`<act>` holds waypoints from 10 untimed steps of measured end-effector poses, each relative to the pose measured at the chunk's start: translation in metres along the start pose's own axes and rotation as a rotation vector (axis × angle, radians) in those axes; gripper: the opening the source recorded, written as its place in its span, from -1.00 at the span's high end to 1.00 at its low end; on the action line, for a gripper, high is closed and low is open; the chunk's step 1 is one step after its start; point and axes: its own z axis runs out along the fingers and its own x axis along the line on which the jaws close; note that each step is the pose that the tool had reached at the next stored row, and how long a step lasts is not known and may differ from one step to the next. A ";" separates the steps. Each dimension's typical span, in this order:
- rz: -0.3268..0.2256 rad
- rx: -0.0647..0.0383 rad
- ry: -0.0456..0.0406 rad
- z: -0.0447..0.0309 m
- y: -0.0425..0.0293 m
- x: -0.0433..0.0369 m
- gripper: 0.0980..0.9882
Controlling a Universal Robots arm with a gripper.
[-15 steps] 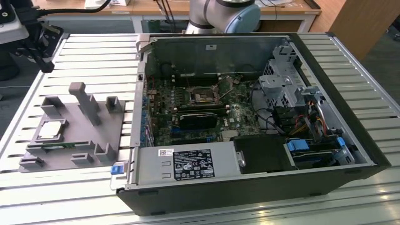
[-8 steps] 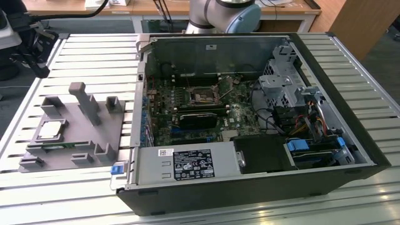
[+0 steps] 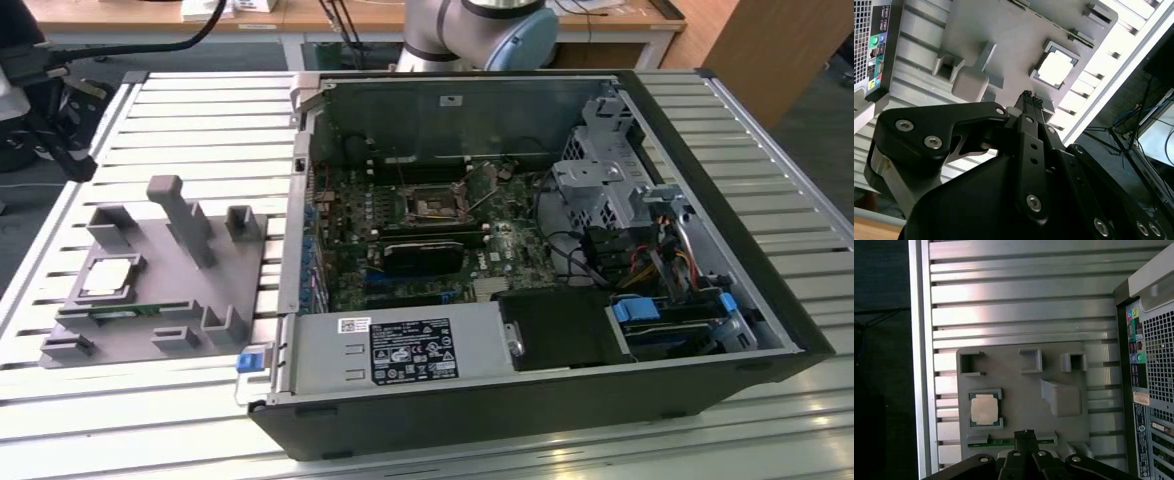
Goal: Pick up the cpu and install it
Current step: 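Reach for the cpu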
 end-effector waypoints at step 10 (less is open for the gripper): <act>0.000 0.000 0.0002 0.0039 0.0006 0.0297 0.95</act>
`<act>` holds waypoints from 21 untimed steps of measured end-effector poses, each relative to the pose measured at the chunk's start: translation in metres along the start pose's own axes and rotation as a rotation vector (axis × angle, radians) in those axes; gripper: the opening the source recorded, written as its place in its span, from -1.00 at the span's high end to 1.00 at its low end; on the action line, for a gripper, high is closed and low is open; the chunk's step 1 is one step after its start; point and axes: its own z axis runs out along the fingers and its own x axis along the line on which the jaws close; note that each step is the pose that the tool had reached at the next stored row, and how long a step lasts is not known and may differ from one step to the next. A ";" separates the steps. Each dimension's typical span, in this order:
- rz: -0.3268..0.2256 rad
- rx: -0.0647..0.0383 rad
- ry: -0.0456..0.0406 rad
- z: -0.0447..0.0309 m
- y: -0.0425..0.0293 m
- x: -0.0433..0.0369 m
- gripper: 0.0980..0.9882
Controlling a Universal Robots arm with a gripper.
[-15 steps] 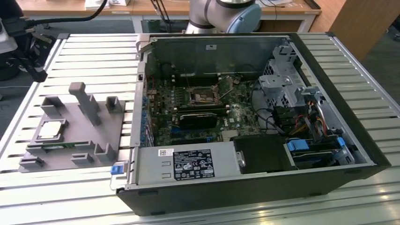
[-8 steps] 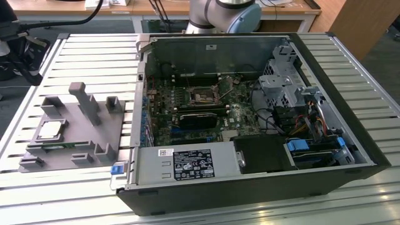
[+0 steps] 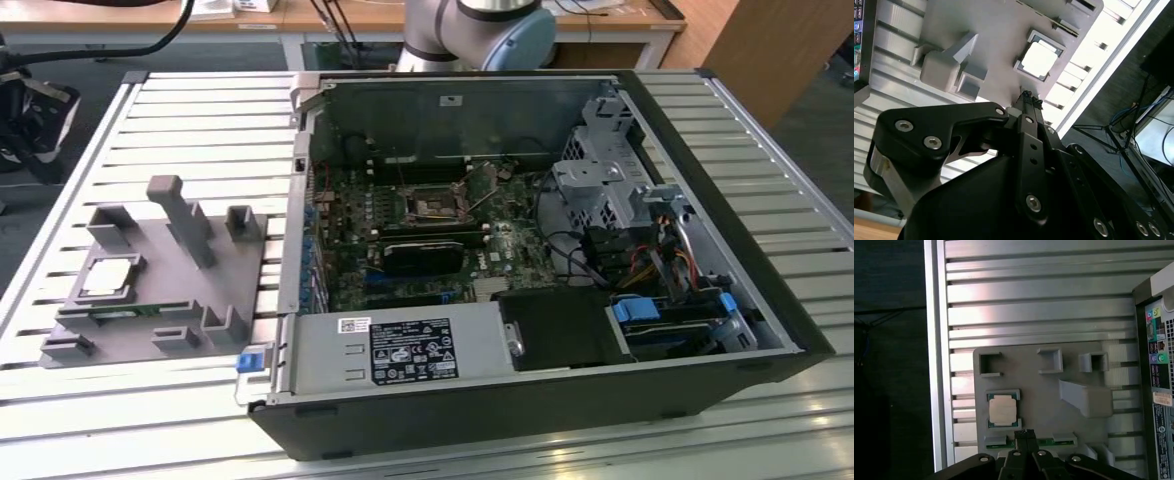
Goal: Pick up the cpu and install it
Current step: 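Reach for the cpu, then pick up the cpu and move it towards the insertion slot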
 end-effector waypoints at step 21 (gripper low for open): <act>0.000 -0.003 0.0039 0.0140 -0.0005 0.0183 0.95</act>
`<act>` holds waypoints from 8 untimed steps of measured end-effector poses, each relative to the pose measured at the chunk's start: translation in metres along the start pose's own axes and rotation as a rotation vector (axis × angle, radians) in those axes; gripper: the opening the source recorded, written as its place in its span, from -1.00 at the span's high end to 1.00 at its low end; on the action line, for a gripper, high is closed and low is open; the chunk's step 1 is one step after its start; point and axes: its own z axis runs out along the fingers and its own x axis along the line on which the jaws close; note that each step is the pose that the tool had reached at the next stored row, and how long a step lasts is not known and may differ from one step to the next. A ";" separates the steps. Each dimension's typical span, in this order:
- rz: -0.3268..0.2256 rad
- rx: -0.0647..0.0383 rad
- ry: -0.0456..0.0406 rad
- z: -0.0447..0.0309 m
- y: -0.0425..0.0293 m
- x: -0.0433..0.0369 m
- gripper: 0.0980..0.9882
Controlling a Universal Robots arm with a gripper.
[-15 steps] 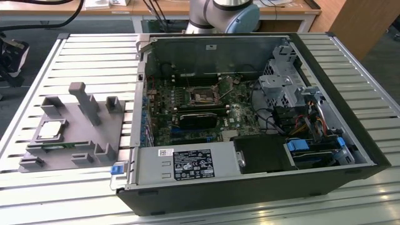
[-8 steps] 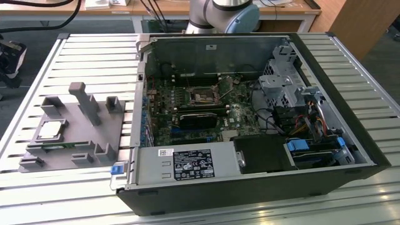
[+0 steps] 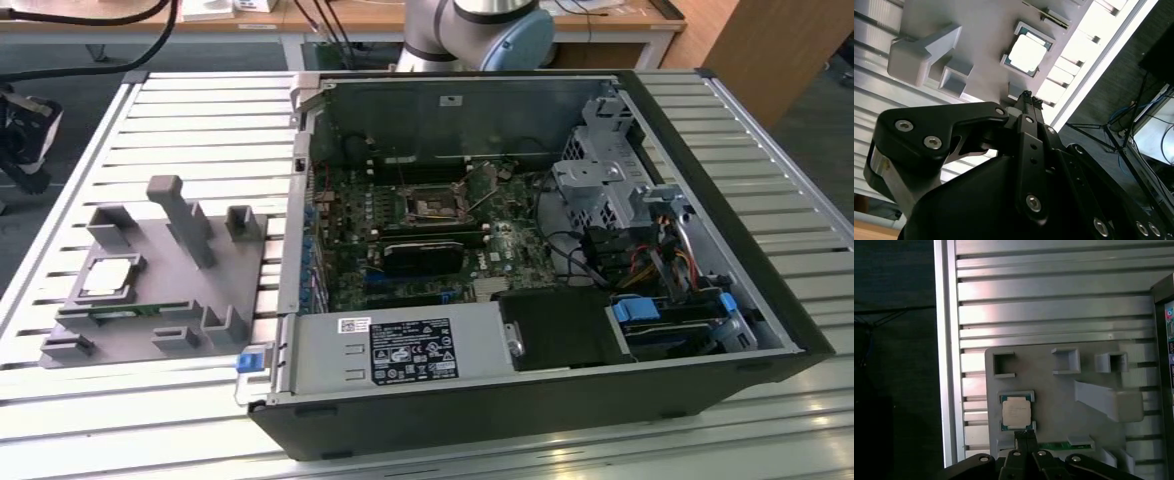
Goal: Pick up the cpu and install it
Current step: 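Pick up the cpu and move it towards the insertion slot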
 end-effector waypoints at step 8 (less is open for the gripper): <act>0.000 -0.005 0.0004 0.0117 -0.0005 -0.0001 0.95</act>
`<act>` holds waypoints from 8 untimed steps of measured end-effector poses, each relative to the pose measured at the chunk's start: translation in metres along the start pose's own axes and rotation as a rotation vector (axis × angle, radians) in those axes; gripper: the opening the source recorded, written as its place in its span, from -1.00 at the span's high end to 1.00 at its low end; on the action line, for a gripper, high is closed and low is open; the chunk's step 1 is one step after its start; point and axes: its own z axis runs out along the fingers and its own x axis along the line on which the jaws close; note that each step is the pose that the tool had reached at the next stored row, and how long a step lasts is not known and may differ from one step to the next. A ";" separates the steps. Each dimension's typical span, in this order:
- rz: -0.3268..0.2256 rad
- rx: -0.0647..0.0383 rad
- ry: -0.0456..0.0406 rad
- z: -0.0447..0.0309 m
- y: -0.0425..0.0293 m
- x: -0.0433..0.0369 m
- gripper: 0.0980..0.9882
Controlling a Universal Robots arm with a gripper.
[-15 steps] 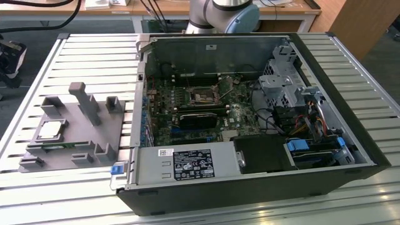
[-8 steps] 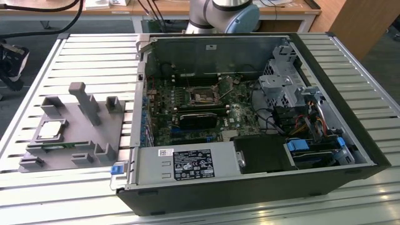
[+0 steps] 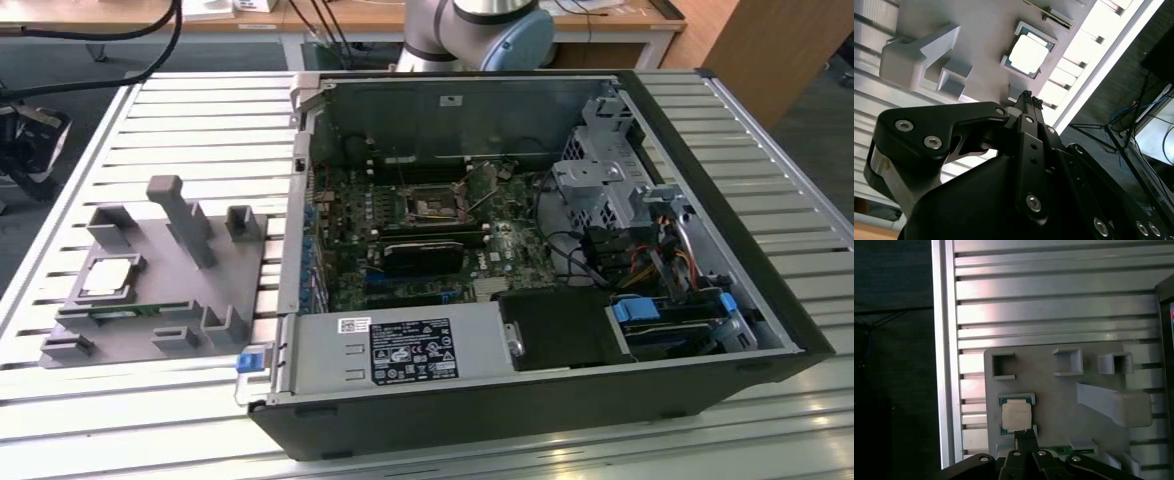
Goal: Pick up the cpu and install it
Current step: 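Pick up the cpu and move it towards the insertion slot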
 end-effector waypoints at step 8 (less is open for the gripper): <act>0.000 -0.002 0.0000 0.0093 -0.0006 -0.0001 0.52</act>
